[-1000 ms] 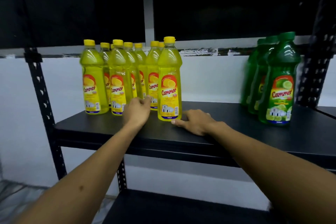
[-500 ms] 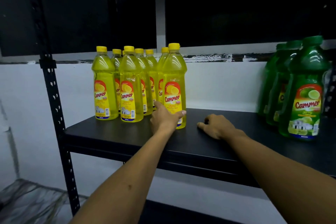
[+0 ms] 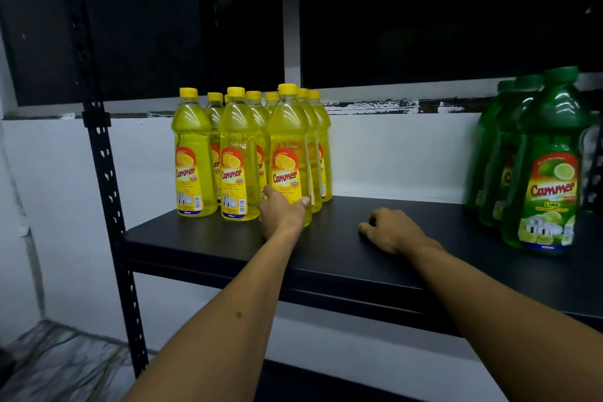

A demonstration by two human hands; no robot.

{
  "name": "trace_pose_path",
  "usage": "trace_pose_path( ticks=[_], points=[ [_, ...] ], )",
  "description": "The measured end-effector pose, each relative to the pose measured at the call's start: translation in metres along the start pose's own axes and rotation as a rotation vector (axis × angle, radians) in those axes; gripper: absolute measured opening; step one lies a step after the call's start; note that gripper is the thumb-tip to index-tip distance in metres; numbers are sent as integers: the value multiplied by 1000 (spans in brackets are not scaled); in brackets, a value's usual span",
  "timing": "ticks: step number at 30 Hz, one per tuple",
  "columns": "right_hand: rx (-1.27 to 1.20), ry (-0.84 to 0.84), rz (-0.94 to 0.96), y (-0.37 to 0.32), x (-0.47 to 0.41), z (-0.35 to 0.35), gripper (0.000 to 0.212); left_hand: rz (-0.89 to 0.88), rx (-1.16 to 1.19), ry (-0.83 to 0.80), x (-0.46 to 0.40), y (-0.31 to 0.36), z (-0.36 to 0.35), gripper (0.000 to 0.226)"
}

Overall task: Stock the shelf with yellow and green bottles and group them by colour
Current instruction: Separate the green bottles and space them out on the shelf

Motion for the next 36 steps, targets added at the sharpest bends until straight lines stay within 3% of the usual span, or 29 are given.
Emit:
trace_pose_path(
  ticks=[7, 17, 21, 25, 29, 33, 36],
  points=[
    [-3, 14, 19, 0, -2, -2, 41, -90, -180, -12, -7, 1, 1, 72],
    [-16, 0, 26, -2, 8, 2, 41, -16, -273, -118, 9, -4, -1, 93],
    [-23, -15, 32, -3, 22, 5, 39, 4, -335, -152, 27, -5, 6, 84],
    [-18, -12, 52, -3, 37, 12, 38, -179, -630, -152, 56, 5, 7, 51],
    [-12, 134, 28, 14, 54, 31, 39, -406, -844, -290, 77, 25, -6, 27],
    [29, 414, 4, 43, 80, 66, 38, -560, -801, -427, 92, 38, -28, 28],
    [10, 487, -98, 79, 98, 87, 30, -601, -752, -516, 101, 45, -49, 33]
  ],
)
Point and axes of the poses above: each hand's wrist, its own x-axis away from the middle knuckle, its own z-axis out of the back of the hand, y = z × x, the point moved 5 cm from there along -x, towards the middle knuckle, and after that the axes turned 1 degree about -y, right-handed, at the moved point
